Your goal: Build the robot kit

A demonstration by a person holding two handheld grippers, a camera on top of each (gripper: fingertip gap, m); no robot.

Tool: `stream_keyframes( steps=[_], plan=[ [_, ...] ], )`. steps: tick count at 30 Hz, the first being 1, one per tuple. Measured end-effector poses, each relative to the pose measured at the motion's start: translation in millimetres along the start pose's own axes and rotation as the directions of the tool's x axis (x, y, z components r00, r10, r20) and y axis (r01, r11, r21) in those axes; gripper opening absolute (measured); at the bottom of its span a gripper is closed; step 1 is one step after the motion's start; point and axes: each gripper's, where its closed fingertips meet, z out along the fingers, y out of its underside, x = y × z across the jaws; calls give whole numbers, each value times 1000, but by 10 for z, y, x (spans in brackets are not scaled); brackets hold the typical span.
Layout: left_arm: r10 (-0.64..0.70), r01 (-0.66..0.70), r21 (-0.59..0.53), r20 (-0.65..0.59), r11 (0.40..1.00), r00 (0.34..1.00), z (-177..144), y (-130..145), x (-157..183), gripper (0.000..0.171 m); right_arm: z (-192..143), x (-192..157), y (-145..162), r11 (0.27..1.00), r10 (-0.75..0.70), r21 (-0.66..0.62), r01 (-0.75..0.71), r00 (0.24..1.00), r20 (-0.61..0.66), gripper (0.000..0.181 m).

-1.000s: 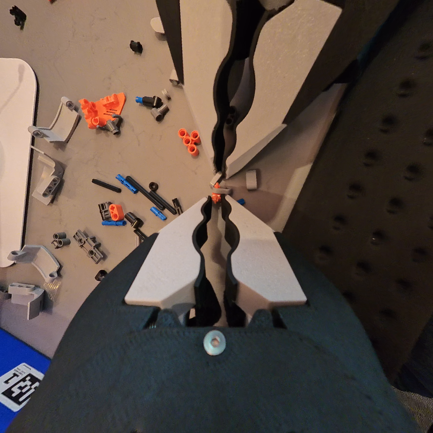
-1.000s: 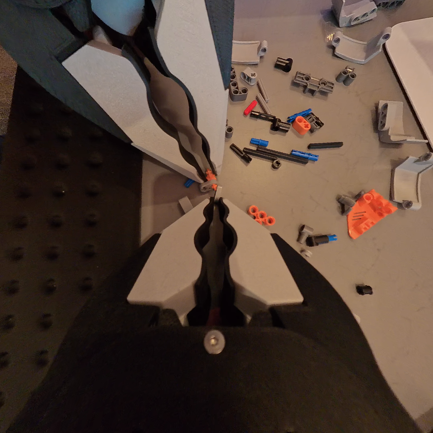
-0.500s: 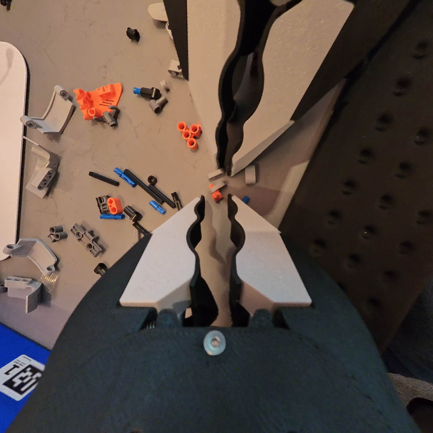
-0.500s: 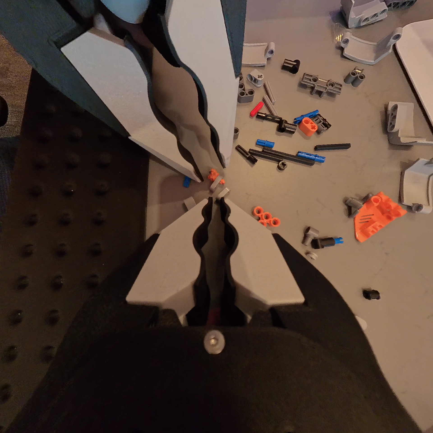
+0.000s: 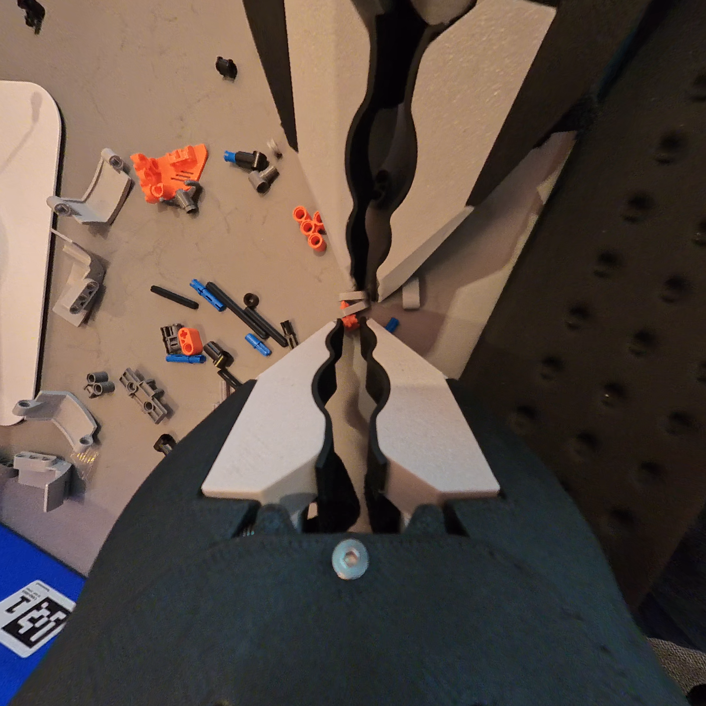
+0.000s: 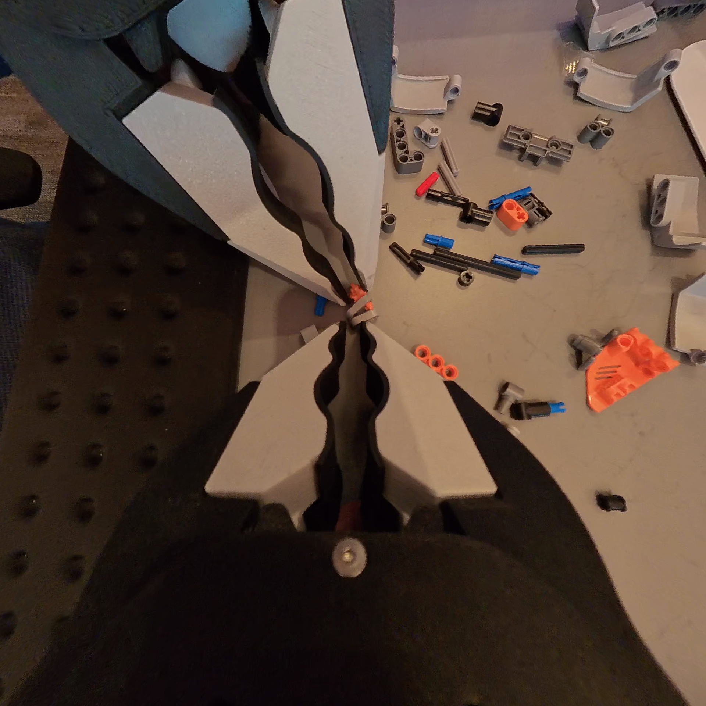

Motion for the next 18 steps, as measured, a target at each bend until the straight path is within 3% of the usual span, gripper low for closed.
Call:
stream_keyframes(
  steps=[18],
  plan=[
    [98, -100, -32, -59, 994, 993, 16, -20, -6, 6, -12, 33, 15, 1000, 10, -6, -10, 998, 62, 6]
  ],
)
